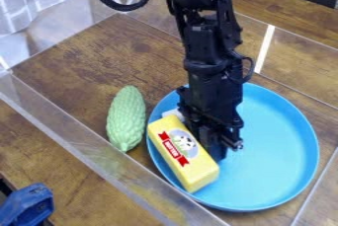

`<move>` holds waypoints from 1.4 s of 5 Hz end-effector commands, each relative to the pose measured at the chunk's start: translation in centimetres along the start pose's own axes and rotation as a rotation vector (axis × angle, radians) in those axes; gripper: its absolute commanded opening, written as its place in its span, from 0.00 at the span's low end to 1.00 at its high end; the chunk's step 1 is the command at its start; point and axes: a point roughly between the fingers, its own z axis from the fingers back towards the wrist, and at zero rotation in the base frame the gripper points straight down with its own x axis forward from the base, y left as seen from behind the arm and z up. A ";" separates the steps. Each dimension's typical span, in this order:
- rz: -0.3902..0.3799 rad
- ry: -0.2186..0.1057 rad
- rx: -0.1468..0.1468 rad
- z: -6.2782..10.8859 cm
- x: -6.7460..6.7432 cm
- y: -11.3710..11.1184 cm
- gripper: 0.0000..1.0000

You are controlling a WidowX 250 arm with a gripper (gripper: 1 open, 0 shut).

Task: Remove the yellow brick from inside the blue tray and put it on the table

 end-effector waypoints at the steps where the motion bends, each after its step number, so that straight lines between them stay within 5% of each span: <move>1: -0.028 0.059 0.009 -0.5 -0.7 -0.4 0.00; 3: -0.045 0.103 0.040 2.0 -1.3 -0.4 0.00; 7: -0.125 0.167 0.155 9.3 -0.7 0.1 0.00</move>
